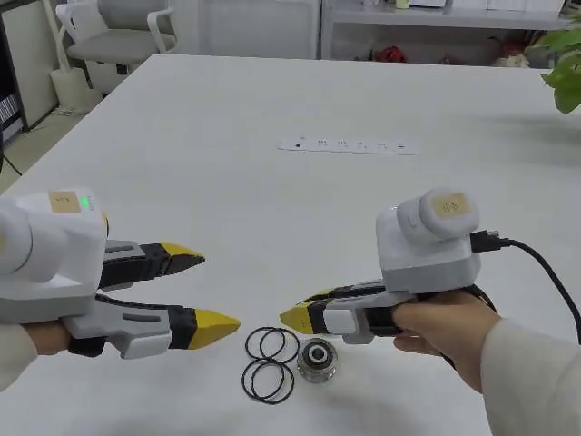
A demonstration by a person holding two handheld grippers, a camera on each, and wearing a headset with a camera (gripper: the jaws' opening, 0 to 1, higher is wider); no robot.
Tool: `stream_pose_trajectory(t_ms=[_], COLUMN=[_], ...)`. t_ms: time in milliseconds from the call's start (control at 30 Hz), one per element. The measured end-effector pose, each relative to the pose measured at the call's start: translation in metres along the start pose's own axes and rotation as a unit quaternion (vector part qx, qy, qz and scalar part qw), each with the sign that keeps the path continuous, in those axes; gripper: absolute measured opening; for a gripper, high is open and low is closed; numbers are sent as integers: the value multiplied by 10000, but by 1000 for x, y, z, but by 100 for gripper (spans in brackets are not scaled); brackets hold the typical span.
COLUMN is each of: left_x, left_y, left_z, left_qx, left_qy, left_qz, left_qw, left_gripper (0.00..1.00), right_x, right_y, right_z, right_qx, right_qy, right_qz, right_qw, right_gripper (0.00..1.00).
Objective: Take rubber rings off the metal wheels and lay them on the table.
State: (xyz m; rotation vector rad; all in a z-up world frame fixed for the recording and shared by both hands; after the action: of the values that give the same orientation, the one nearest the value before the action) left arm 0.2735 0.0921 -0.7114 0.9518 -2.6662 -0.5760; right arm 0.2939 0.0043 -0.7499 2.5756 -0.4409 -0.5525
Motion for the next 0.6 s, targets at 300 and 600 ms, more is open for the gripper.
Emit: stream_pose_trajectory(t_ms=[300, 600], left_x=[1, 0], left_y=[0, 2], left_z=[0, -3], left_qx=[9, 67], left_qy=[27, 71], left_qz=[12, -4], left_qw=[10000, 10000], left_gripper=[58, 63], right_x=[4, 2], right_y=[17, 36], right_z=[-18, -38], right_qx=[247, 623], right_qy=[432, 822], right_qz=[90, 116], right_qw=[9987, 9946], right_gripper=[28, 46])
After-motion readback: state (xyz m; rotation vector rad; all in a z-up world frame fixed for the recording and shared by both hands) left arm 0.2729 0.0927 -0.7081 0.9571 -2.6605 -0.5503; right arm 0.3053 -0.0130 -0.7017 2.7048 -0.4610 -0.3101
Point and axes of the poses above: the centre of the closed fingertips' face, and the gripper's own axes: y roughly backward along the fingers, x roughly to its right, z roughly out of its underside, the point moved 2 cm from there along y, roughly backward along the fingers, and after that the axes turned 7 degrees about y, right-handed, at the moved point
